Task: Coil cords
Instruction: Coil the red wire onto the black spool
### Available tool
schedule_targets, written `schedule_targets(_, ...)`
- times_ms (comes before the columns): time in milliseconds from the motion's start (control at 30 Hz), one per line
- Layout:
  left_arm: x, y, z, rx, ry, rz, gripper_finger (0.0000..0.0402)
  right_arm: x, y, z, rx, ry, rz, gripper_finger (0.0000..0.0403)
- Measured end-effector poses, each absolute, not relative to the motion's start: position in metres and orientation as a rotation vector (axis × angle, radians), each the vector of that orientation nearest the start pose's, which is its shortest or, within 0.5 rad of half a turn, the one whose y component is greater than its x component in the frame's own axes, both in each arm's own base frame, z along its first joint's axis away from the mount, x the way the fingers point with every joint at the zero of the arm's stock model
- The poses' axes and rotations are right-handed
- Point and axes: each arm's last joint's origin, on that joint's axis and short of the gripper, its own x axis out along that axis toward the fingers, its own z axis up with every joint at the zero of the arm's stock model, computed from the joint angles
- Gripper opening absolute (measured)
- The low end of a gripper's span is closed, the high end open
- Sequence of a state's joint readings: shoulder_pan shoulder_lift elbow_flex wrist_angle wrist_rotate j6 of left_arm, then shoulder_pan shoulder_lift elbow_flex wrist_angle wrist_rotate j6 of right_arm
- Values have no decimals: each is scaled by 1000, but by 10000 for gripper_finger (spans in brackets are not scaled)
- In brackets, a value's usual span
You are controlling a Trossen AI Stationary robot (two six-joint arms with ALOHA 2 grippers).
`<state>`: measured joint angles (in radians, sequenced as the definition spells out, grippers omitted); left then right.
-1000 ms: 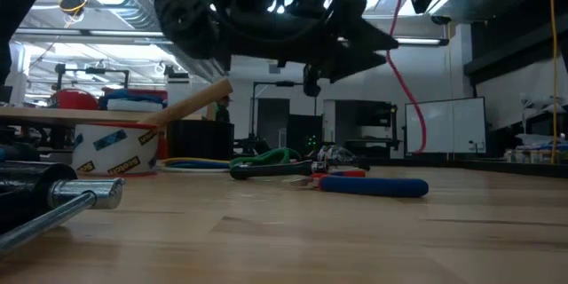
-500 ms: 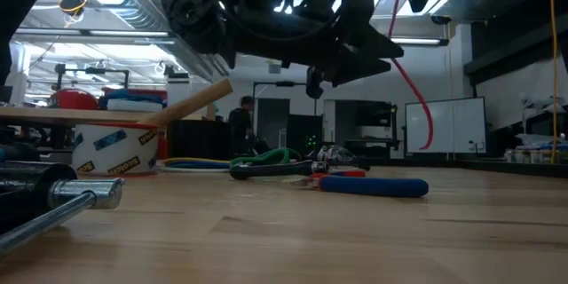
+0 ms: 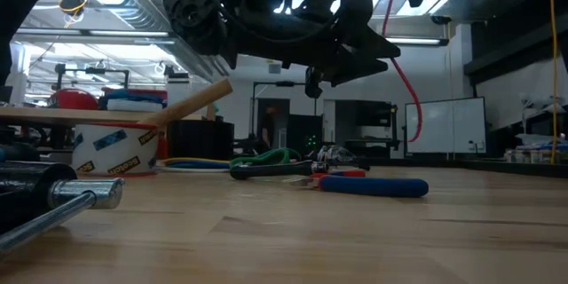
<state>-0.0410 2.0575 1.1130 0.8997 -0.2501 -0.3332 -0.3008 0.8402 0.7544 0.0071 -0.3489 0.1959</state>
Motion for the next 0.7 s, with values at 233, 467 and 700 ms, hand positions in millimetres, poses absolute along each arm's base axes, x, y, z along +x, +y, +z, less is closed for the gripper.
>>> schedule_targets(233,431,-11,169,-296,14,214,66,183,-46,331,222,82,39,1)
schedule_targets(467,431,-13,162,-339,79,223,9,182,-46,327,215,117,31,1)
schedule_targets(700,428,-15,151,-411,208,252,3,179,-46,313,239,261,5,1)
